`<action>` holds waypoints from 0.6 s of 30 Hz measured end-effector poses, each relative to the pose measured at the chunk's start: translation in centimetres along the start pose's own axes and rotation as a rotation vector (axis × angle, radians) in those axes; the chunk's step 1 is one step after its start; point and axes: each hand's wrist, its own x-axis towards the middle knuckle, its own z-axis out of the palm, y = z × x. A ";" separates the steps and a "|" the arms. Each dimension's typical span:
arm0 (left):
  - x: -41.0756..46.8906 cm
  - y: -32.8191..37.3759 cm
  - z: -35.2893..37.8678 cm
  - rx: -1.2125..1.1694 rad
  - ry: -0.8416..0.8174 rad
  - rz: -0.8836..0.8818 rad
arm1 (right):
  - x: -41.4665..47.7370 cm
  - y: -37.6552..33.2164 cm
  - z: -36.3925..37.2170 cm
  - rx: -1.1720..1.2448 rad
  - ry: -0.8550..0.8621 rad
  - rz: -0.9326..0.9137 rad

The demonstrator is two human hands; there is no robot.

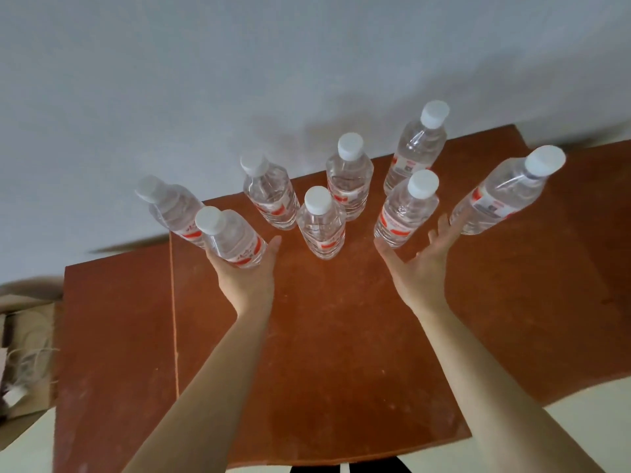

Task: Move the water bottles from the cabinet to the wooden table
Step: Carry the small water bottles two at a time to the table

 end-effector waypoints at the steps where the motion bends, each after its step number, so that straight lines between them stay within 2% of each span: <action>1: 0.4 -0.4 0.2 -0.003 0.020 -0.003 | 0.7 0.0 0.4 0.003 0.013 -0.034; 4: 0.8 -1.0 0.2 0.045 0.028 0.014 | 1.8 -0.1 1.1 0.027 0.017 -0.111; 7: -0.5 -2.0 -0.6 0.083 0.006 0.007 | 1.0 0.4 1.1 -0.062 -0.006 -0.167; 14: -7.5 -4.8 -4.1 0.101 -0.091 0.008 | -7.5 1.1 -0.3 -0.098 -0.041 -0.224; 16: -9.5 -4.8 -5.4 0.142 -0.108 -0.006 | -10.1 0.3 -0.9 -0.086 -0.071 -0.188; 18: -11.0 -4.1 -6.5 0.217 -0.131 0.021 | -11.6 -0.6 -1.9 -0.126 -0.174 -0.123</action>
